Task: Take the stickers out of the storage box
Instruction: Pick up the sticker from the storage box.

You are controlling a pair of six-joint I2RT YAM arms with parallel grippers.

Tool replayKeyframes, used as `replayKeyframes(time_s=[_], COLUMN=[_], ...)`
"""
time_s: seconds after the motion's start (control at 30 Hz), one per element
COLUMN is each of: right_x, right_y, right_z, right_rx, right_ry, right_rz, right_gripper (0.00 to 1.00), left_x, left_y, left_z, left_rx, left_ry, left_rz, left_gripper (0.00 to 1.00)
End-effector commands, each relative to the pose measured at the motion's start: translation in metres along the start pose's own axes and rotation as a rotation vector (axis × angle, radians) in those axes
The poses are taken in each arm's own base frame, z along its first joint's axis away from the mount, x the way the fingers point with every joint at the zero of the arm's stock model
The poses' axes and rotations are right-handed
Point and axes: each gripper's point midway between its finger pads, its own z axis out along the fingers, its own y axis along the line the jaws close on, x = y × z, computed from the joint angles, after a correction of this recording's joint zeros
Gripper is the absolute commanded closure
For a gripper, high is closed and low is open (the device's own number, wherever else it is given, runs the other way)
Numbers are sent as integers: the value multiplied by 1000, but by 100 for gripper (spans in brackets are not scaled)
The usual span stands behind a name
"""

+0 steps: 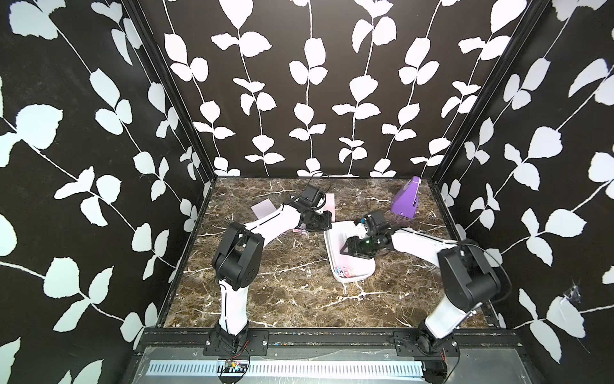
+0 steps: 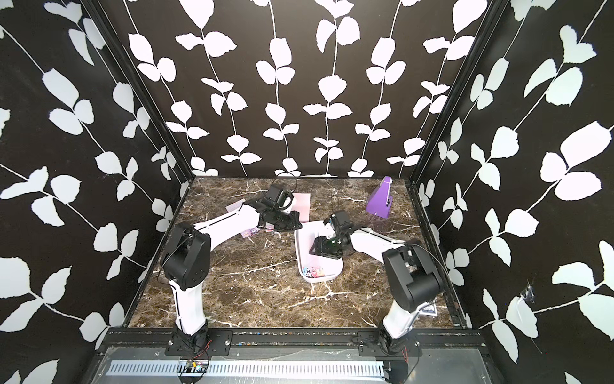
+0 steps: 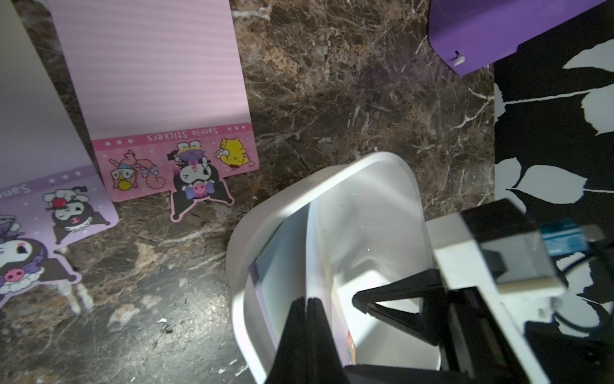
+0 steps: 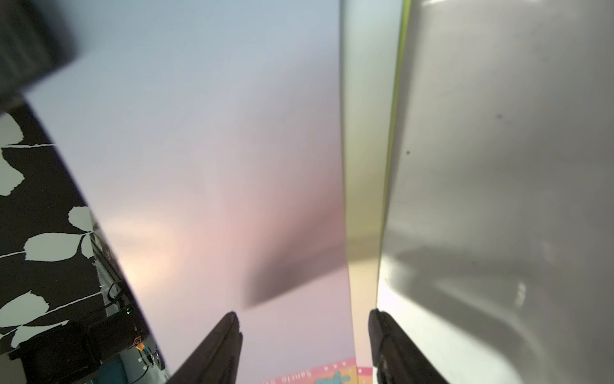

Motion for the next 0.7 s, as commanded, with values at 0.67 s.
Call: replayKeyframes(time_s=[0.67], right_x=[-2], right_y=[22], right_z=[-78], right_rx=[-126], right_ry=[-312], right_rz=[-17], right_gripper=[1], left_x=[-8], left_y=[-63], left_z=[-108], left_rx=[313], left_ry=[-308], left_rz=[118], left_gripper=[100])
